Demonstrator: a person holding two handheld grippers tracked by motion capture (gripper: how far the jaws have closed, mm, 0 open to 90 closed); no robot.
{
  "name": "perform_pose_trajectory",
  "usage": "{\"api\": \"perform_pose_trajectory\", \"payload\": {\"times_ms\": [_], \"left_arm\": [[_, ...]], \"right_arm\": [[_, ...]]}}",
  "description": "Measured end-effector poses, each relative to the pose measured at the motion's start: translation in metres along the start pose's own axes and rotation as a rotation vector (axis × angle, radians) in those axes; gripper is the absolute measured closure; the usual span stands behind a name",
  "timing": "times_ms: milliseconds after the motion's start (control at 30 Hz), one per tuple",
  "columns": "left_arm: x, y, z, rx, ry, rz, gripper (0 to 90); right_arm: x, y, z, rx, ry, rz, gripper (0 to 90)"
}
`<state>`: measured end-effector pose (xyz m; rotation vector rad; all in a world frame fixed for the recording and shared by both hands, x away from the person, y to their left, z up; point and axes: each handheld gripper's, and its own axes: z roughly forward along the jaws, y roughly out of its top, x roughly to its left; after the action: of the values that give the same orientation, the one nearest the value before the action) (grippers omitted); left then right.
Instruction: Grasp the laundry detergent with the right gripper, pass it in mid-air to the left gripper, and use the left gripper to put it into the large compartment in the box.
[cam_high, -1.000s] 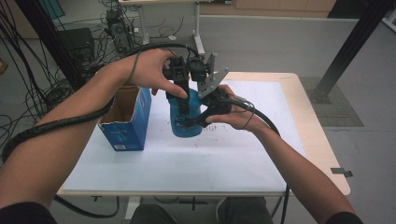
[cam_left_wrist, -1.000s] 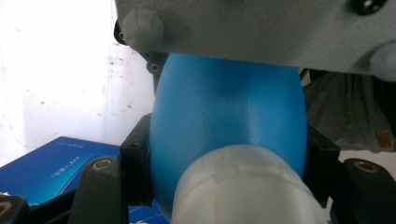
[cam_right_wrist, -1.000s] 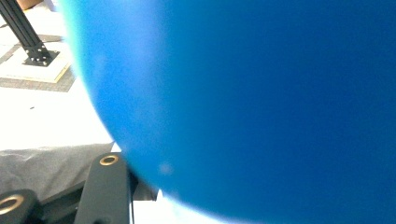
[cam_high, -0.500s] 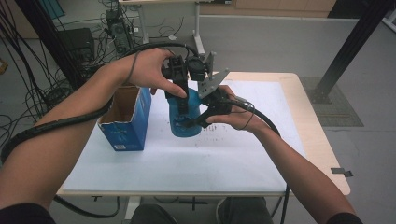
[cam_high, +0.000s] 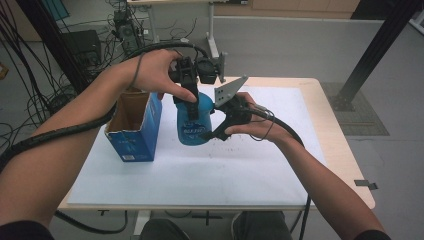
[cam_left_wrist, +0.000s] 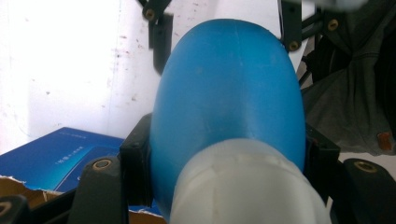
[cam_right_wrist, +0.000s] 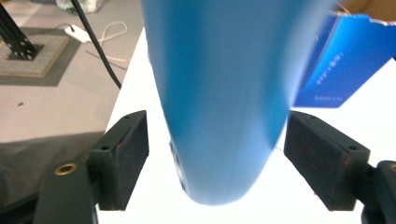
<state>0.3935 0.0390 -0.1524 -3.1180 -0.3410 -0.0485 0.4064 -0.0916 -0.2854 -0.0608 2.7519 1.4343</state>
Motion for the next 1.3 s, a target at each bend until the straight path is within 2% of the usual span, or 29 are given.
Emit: {"api": "perform_pose_trajectory", "payload": {"times_ms": [200,367,433,500,567,633,667,700,833,1000,1267,1300], "left_arm": [[0.004,-0.002,-0.001,0.009,-0.011,-0.039,37.4],[0.007,-0.006,-0.007,0.003,-0.005,-0.081,37.4],[0.007,-0.008,-0.009,-0.004,0.000,-0.095,37.4],[0.008,-0.009,-0.013,-0.007,0.001,-0.121,37.4],[0.009,-0.010,-0.017,-0.015,0.003,-0.146,37.4],[0.011,-0.012,-0.021,-0.022,-0.001,-0.184,37.4],[0.012,-0.013,-0.023,-0.027,-0.002,-0.199,37.4],[0.014,-0.015,-0.025,-0.028,-0.004,-0.230,37.3],[0.015,-0.017,-0.030,-0.035,0.033,-0.291,37.3],[0.021,-0.024,-0.039,-0.038,0.034,-0.382,37.4],[0.034,-0.040,-0.062,-0.077,0.064,-0.571,37.4],[0.037,-0.044,-0.067,-0.079,0.069,-0.608,37.4]], "right_arm": [[-0.001,-0.008,-0.010,0.072,-0.027,-0.009,24.7],[-0.002,-0.015,-0.019,0.170,-0.103,-0.021,25.5],[-0.004,-0.019,-0.024,0.194,-0.117,0.003,23.8],[-0.006,-0.025,-0.031,0.230,-0.148,0.050,20.0],[-0.006,-0.030,-0.038,0.244,-0.171,0.057,16.7],[-0.008,-0.036,-0.048,0.235,-0.155,0.108,10.0],[-0.009,-0.038,-0.051,0.232,-0.152,0.126,10.1],[-0.010,-0.040,-0.054,0.231,-0.166,0.138,9.6],[-0.014,-0.050,-0.072,0.242,-0.233,0.176,5.5],[-0.017,-0.057,-0.094,0.246,-0.299,0.233,5.3],[-0.022,-0.070,-0.123,0.284,-0.394,0.327,5.5],[-0.022,-0.071,-0.125,0.283,-0.395,0.336,5.5]]}}
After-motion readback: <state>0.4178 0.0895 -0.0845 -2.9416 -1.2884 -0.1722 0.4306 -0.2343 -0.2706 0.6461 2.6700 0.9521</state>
